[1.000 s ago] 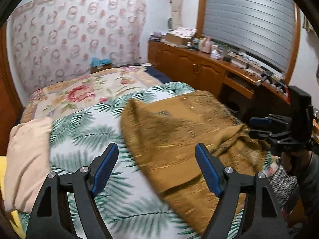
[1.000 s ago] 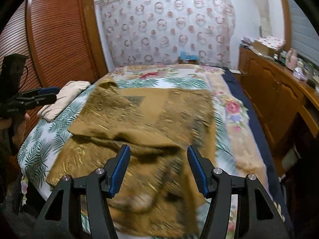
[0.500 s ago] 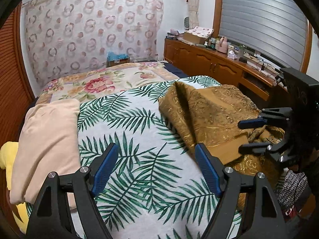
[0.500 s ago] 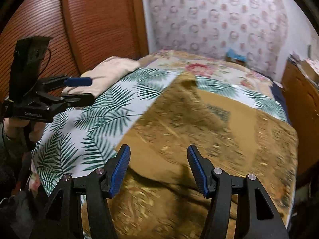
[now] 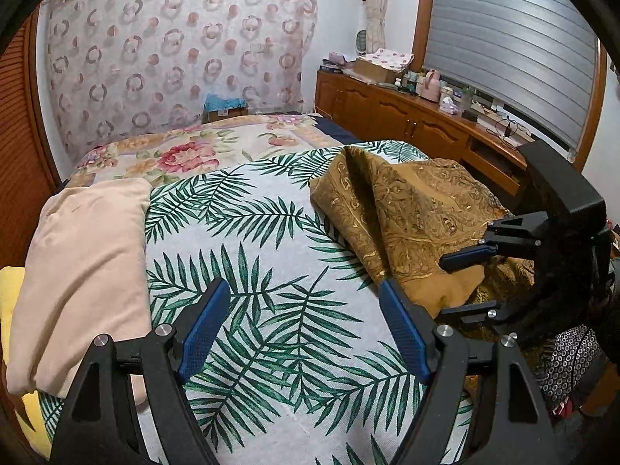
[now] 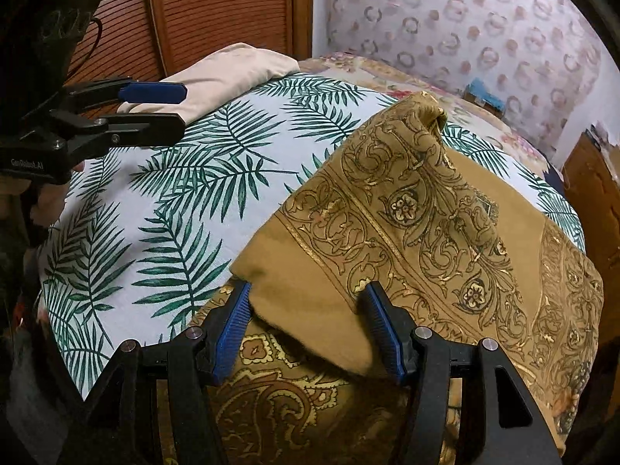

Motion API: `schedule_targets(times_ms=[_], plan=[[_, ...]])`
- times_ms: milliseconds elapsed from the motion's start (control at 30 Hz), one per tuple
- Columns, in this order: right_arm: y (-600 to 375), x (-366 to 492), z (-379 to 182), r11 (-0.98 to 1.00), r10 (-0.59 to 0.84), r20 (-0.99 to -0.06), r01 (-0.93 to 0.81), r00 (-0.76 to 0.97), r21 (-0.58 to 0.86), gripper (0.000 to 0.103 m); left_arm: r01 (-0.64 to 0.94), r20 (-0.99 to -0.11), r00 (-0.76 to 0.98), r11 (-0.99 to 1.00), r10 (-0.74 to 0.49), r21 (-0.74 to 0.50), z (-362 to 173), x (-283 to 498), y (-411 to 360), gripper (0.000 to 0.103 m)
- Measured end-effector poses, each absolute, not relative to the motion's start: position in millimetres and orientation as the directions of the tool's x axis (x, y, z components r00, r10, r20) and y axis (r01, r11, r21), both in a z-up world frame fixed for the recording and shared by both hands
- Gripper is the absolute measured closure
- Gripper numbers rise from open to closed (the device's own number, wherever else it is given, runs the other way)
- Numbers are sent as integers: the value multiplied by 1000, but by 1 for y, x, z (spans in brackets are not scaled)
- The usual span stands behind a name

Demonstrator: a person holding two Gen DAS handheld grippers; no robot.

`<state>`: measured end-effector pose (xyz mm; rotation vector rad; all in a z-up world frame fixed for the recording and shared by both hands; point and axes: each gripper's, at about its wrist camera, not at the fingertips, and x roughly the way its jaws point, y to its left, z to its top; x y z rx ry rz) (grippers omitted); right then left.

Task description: Fold small clothes

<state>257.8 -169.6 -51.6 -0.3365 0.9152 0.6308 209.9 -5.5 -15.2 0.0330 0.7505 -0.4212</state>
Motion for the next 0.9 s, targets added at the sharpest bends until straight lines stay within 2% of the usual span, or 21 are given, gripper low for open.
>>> schedule_targets(times_ms=[67,100,133,167,233,433,533,667,900], plan=[[-171,260,-51,761,373,-818,-648,437,1,60,385,-668,649,915,-364,-124,-17,210,-6,23],[-172,261,-51,759,376,-818,-651,435,3,65,386,-668,648,914,-367,-128,-17,211,-6,23],[-175,263,-50,756,388,-816,-654,429,16,80,386,-669,646,913,-368,-130,-18,212,-7,23],[-178,264,-48,755,410,-809,-654,422,42,89,387,-670,645,913,-369,-130,-18,213,-7,23],[-187,263,-42,760,432,-794,-647,428,64,93,389,-672,641,912,-370,-130,-19,216,-9,23],[-239,263,-3,800,520,-694,-570,499,189,95,401,-680,627,906,-380,-137,-23,224,-16,23],[-271,269,15,839,489,-656,-515,575,174,95,417,-687,613,898,-390,-138,-26,227,-25,23],[-309,289,21,890,419,-653,-430,632,155,95,441,-692,600,888,-401,-131,-27,228,-37,23],[-356,336,4,956,278,-698,-257,660,138,95,457,-706,583,881,-403,-126,-31,227,-49,23]])
